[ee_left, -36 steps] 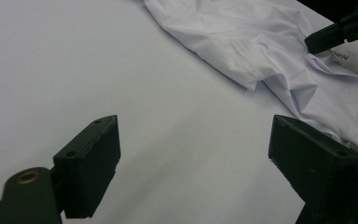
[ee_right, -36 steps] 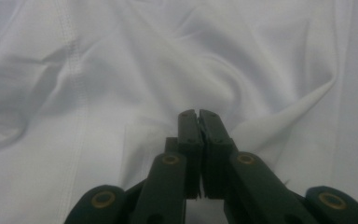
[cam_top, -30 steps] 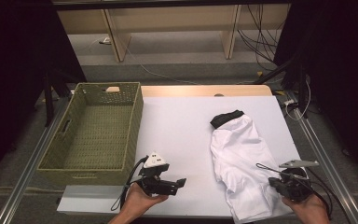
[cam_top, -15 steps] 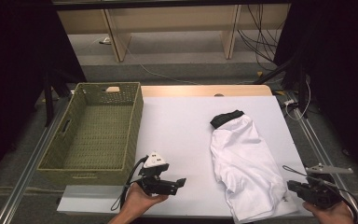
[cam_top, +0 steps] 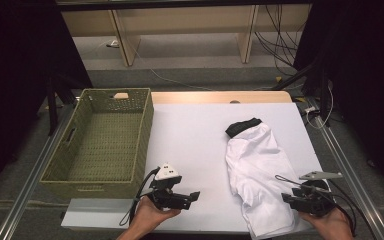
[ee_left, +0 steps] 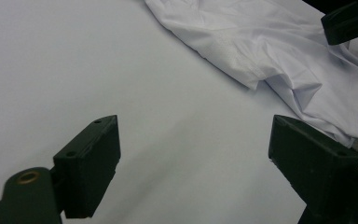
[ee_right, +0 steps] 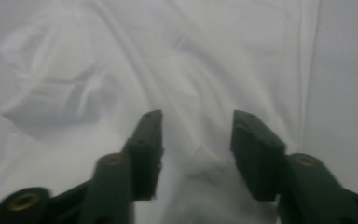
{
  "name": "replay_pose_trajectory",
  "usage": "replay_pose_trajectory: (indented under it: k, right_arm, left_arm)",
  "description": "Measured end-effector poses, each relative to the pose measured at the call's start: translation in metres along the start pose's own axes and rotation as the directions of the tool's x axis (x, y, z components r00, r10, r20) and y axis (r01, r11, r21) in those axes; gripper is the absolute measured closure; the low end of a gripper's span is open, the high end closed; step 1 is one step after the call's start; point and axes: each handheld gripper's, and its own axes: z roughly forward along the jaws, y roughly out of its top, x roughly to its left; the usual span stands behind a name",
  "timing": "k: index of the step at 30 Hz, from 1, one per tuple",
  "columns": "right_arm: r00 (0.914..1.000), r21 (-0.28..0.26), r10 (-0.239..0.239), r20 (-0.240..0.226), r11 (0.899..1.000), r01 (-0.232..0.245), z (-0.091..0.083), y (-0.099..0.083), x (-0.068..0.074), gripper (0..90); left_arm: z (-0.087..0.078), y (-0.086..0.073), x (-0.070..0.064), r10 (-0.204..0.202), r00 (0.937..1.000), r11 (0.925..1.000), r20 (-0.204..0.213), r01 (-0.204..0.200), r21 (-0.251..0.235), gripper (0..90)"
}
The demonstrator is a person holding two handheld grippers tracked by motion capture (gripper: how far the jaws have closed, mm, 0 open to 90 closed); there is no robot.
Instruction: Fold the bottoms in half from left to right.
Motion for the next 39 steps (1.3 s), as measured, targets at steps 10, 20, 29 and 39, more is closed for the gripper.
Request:
replay_pose_trajectory:
  k: [10,20,29,39]
  right_arm:
    - [0.9987,-0.055,0.036,0.036,0.998,-0.034,-0.037,-0.019,-0.027,86.4]
    - [0.9966,-0.12,0.082,-0.008,0.989,-0.082,-0.058,-0.026,-0.046,66.2]
    - [0.9957,0.004,0.093,0.005,0.996,-0.093,-0.031,-0.024,-0.04,67.0]
    - [0.9955,0.096,0.094,-0.009,0.991,-0.093,-0.029,-0.035,-0.049,90.0]
  left_arm:
    - [-0.001,0.0,0.001,0.001,1.0,1.0,-0.004,-0.001,0.001,16.6]
    - [0.0,0.001,0.001,0.0,1.0,1.0,-0.005,0.0,0.002,16.6]
    - [0.0,0.001,0.001,0.0,1.0,1.0,-0.004,0.0,-0.001,16.6]
    - [-0.001,0.001,0.001,-0.005,1.0,1.0,-0.005,0.005,-0.003,16.7]
